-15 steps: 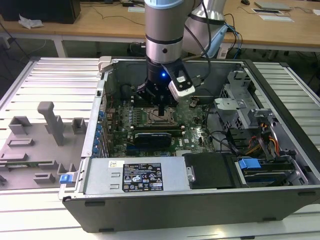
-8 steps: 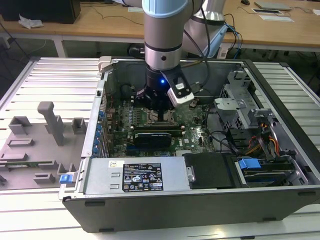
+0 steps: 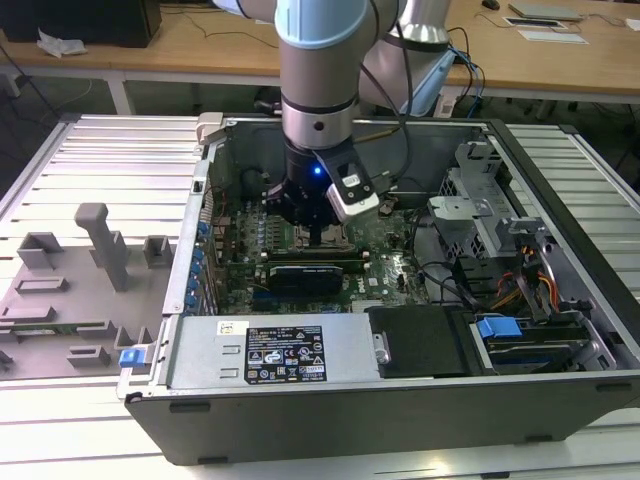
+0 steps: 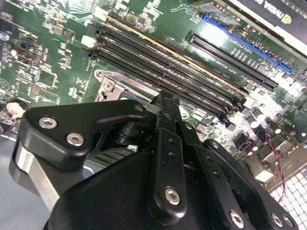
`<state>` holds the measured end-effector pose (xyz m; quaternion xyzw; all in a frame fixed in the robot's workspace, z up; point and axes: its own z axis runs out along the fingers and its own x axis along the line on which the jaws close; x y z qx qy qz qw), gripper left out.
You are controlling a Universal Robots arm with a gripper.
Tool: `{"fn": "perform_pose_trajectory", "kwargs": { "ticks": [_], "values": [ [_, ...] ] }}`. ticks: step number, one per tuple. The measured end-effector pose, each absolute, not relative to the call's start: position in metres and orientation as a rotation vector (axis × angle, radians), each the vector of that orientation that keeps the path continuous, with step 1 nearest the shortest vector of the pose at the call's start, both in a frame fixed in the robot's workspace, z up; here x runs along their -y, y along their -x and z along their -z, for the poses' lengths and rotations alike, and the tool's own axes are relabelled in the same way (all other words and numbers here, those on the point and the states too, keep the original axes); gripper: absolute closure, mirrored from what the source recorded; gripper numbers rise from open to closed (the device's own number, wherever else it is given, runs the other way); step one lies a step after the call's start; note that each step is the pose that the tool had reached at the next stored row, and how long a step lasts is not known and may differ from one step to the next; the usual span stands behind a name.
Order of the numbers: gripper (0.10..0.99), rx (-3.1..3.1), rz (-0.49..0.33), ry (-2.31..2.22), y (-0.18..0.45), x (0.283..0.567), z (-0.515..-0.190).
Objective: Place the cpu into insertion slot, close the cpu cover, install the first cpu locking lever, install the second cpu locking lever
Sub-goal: 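Install the second cpu locking lever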
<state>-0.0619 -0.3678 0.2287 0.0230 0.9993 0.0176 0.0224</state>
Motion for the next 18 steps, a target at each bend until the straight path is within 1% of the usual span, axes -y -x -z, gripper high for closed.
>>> {"fn": "perform_pose_trajectory", "kwargs": {
  "ticks": [5,9,12,14,18],
  "values": [
    [0.98,-3.095,-0.056,-0.071,0.063,0.368,-0.227],
    [0.98,-3.086,-0.085,-0.07,0.065,0.369,-0.224],
    [0.98,-3.084,-0.116,-0.069,0.068,0.372,-0.222],
    [0.98,-3.081,-0.169,-0.067,0.073,0.376,-0.22],
    [0.98,-3.08,-0.201,-0.066,0.078,0.381,-0.218]
  ]
}}
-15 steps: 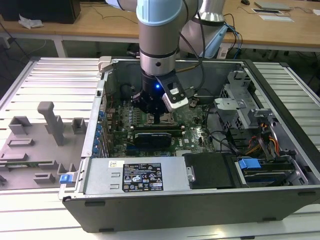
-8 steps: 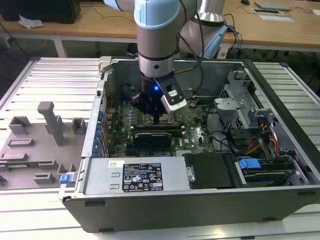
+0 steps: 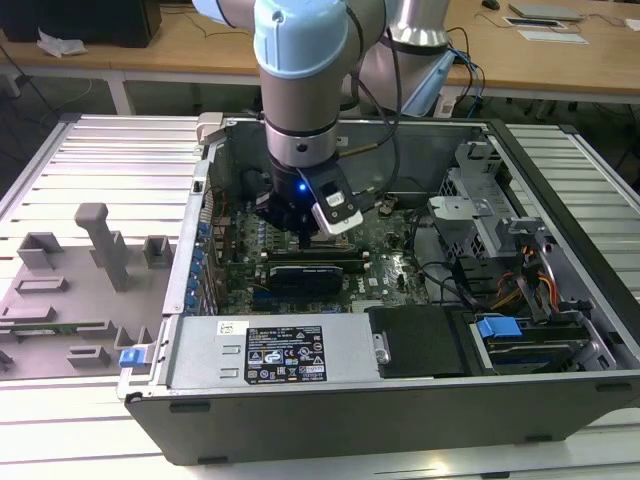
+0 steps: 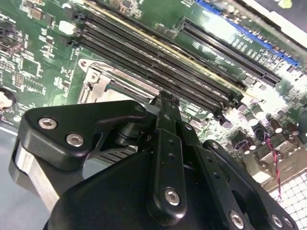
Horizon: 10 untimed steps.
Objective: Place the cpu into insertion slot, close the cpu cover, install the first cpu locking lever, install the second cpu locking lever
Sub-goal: 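Install the second cpu locking lever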
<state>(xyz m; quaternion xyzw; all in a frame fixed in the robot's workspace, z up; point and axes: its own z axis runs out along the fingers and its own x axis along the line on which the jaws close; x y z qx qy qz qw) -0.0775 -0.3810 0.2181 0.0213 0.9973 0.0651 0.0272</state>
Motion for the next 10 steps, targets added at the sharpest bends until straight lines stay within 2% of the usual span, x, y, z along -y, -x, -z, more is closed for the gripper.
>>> {"fn": "perform_pose_trajectory", "kwargs": {
  "ticks": [5,7,10],
  "values": [
    [0.98,-3.077,-0.254,-0.067,0.081,0.391,-0.215],
    [0.98,-3.072,-0.317,-0.066,0.083,0.394,-0.214],
    [0.98,-3.068,-0.35,-0.066,0.089,0.395,-0.21]
  ]
}}
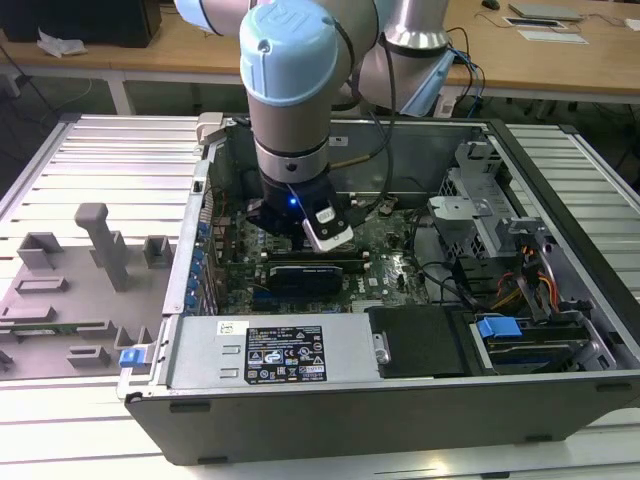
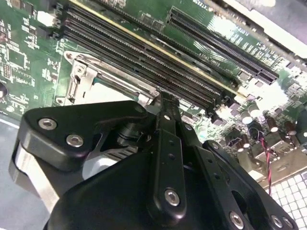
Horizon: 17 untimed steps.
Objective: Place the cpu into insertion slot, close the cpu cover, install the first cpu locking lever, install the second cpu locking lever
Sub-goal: 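Install the second cpu locking lever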
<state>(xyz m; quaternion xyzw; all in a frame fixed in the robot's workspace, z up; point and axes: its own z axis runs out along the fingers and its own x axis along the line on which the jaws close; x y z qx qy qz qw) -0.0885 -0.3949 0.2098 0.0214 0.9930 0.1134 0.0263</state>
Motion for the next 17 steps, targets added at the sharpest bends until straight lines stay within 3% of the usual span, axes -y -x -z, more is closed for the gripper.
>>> {"fn": "perform_pose_trajectory", "kwargs": {
  "ticks": [4,17],
  "values": [
    [0.98,-3.063,-0.405,-0.066,0.093,0.395,-0.202],
    [0.98,-3.062,-0.415,-0.064,0.095,0.395,-0.196]
  ]
}}
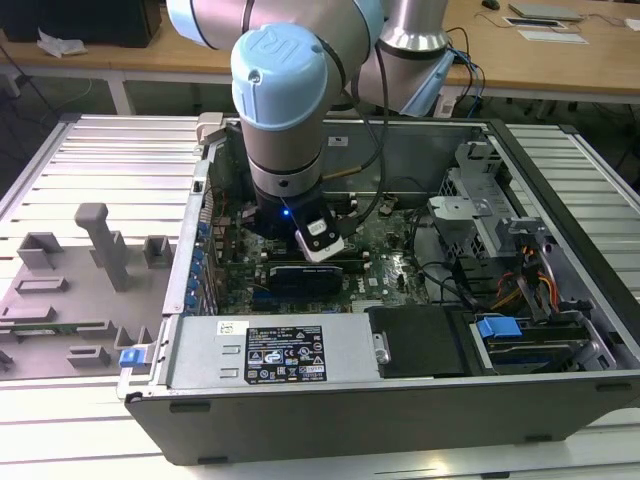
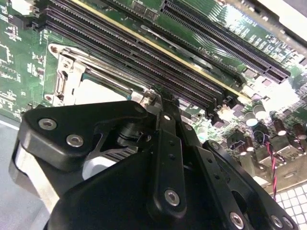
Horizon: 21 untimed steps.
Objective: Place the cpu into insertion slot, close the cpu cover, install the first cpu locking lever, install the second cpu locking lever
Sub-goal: 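Install the second cpu locking lever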
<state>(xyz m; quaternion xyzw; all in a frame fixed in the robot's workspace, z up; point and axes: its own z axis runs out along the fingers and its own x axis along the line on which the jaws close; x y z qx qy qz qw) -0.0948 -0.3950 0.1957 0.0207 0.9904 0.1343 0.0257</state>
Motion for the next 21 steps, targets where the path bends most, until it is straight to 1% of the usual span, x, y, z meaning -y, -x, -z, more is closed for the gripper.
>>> {"fn": "perform_pose_trajectory", "kwargs": {
  "ticks": [3,12,21],
  "values": [
    [0.98,-3.061,-0.416,-0.064,0.095,0.395,-0.198],
    [0.98,-3.063,-0.398,-0.063,0.095,0.395,-0.234],
    [0.98,-3.078,-0.331,-0.087,0.078,0.395,-0.237]
  ]
}}
